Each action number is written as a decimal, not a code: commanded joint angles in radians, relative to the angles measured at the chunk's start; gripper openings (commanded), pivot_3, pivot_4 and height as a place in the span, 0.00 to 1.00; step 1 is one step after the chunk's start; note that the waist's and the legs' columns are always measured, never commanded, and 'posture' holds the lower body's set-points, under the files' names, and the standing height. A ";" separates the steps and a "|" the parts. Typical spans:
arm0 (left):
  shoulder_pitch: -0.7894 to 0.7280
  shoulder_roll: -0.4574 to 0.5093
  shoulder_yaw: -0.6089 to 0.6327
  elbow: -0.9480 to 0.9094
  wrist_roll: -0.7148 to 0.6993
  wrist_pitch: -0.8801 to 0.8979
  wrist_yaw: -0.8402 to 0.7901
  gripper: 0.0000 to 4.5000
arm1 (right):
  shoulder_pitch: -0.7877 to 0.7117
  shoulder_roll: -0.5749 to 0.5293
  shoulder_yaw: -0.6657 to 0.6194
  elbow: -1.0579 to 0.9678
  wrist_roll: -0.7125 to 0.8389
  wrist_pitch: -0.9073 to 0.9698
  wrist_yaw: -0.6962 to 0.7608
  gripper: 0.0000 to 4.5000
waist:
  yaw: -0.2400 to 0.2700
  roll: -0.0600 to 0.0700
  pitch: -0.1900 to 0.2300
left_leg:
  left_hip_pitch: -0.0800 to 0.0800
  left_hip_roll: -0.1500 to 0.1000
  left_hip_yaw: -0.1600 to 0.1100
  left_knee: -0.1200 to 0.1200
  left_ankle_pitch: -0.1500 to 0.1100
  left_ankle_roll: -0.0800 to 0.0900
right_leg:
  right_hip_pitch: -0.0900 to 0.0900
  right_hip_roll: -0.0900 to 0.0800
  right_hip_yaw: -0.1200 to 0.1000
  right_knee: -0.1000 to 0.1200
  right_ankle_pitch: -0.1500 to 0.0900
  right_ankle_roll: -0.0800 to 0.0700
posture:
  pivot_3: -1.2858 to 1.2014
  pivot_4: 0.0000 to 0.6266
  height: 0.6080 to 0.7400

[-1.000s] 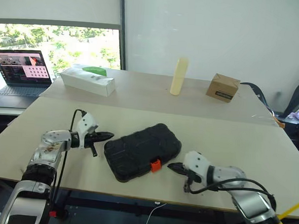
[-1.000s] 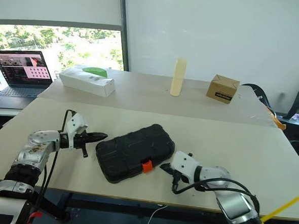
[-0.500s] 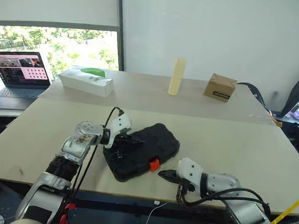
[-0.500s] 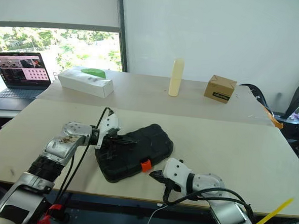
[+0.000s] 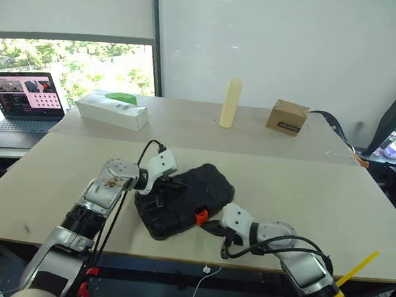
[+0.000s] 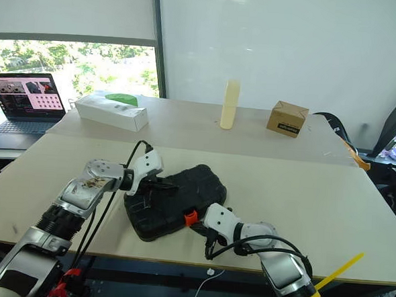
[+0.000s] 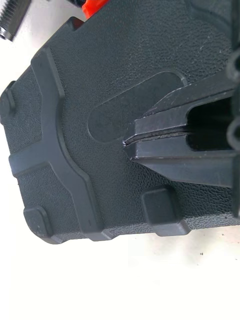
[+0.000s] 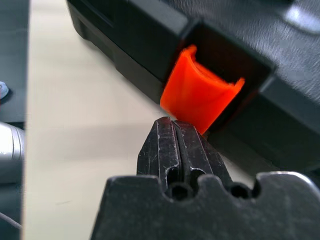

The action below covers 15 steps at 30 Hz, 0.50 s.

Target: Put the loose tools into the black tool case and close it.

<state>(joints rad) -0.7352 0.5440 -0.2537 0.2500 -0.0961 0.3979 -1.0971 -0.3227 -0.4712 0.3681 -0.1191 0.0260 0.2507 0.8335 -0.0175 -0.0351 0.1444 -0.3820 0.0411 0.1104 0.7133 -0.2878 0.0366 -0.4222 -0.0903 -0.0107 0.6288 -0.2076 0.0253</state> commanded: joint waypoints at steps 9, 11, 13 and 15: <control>0.097 0.027 -0.081 0.076 0.065 0.049 -0.019 0.01 | -0.051 -0.012 -0.061 -0.065 0.045 -0.018 0.038 0.00 | -0.002 0.002 -0.003 | 0.001 0.001 0.000 -0.001 0.000 0.000 | 0.000 0.000 0.001 0.000 0.000 -0.001 | 0.52 0.24 1.00; 0.101 0.025 -0.081 0.081 0.066 0.043 -0.015 0.01 | -0.047 -0.027 -0.064 -0.090 0.060 0.010 0.058 0.00 | -0.002 0.003 -0.005 | 0.002 0.001 0.001 -0.001 0.000 0.000 | 0.000 0.000 0.002 0.000 -0.001 -0.001 | 0.52 0.24 1.00; 0.103 0.025 -0.082 0.087 0.071 0.033 -0.011 0.01 | -0.041 -0.043 -0.069 -0.116 0.073 0.035 0.074 0.00 | -0.002 0.004 -0.008 | 0.003 0.001 0.001 -0.002 0.000 0.000 | 0.001 0.000 0.002 0.000 -0.001 -0.001 | 0.52 0.24 1.00; 0.103 0.024 -0.081 0.093 0.073 0.026 -0.006 0.01 | -0.033 -0.061 -0.071 -0.147 0.082 0.050 0.091 0.00 | -0.001 0.006 -0.010 | 0.004 0.001 0.001 -0.003 0.000 0.000 | 0.001 0.000 0.002 0.000 -0.001 -0.002 | 0.52 0.24 1.00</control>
<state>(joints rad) -0.7058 0.5532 -0.2545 0.2497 -0.0943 0.3906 -1.0962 -0.3409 -0.5209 0.3312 -0.2047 0.0785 0.2874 0.9119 -0.0189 -0.0290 0.1342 -0.3785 0.0421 0.1112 0.7101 -0.2881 0.0366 -0.4212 -0.0899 -0.0092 0.6288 -0.2091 0.0233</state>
